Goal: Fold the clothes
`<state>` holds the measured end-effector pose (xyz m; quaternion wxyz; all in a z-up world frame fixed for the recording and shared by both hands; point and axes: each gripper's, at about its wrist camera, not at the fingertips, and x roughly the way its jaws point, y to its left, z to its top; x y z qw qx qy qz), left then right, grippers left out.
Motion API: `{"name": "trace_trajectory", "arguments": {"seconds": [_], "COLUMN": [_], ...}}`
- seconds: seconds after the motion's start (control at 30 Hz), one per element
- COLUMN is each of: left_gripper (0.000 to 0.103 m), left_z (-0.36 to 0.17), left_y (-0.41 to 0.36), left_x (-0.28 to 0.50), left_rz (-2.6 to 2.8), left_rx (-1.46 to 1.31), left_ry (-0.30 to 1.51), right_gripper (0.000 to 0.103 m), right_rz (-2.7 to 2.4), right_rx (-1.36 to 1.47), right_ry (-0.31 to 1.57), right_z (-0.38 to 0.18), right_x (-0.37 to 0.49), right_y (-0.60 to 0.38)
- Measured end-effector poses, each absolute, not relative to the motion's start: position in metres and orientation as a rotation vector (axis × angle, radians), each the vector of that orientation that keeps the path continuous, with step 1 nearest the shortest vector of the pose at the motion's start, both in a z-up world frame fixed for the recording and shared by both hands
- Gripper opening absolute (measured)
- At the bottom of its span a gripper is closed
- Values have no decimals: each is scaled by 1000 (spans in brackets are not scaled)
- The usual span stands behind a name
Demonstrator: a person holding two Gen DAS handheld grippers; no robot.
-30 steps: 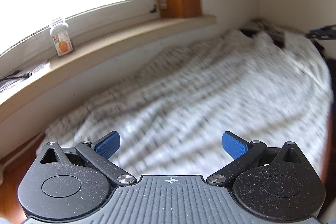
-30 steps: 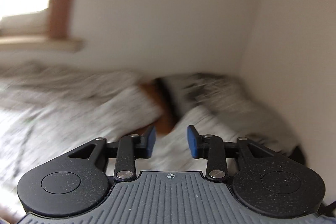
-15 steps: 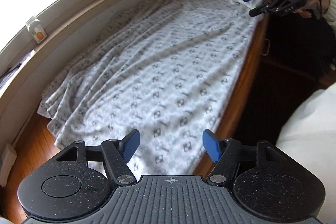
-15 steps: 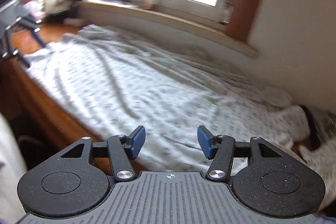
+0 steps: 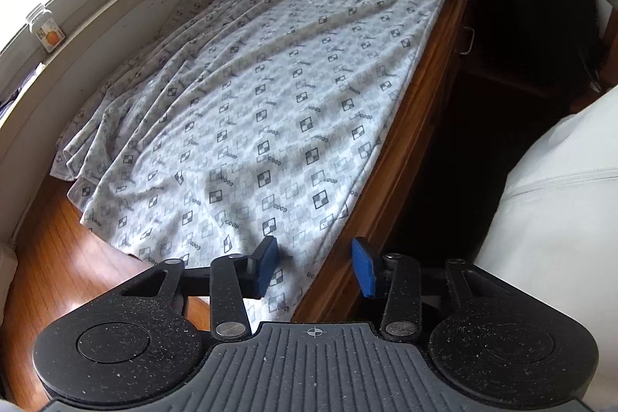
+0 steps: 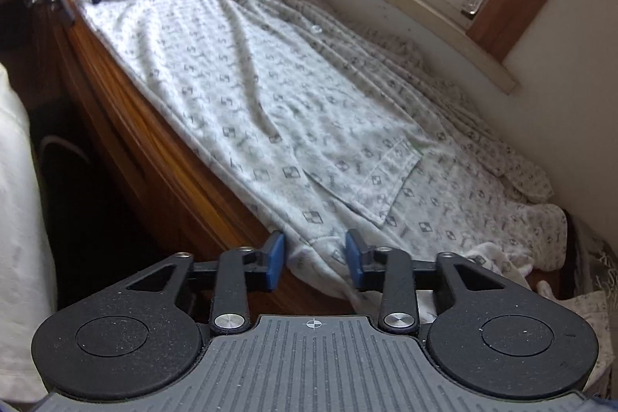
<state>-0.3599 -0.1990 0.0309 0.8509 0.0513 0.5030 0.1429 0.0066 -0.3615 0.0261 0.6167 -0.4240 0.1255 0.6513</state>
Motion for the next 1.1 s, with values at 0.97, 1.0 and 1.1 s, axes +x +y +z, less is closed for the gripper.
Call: {"name": "trace_trajectory", "arguments": {"seconds": [0.97,1.0,1.1], "left_gripper": [5,5,5], "left_z": [57,62,75], "left_y": [-179,-175,-164], "left_x": [-384,-383,-382], "left_rz": [252,261,288], "left_rx": [57,63,79], "left_ry": [1032,1022,993], "right_gripper": [6,6,6], "right_rz": [1569,1565,1552], "right_rx": [-956,-948,-931], "right_ry": [236,221,178], "right_z": [47,52,66], "right_x": [5,7,13], "right_y": [-370,-370,-364]}}
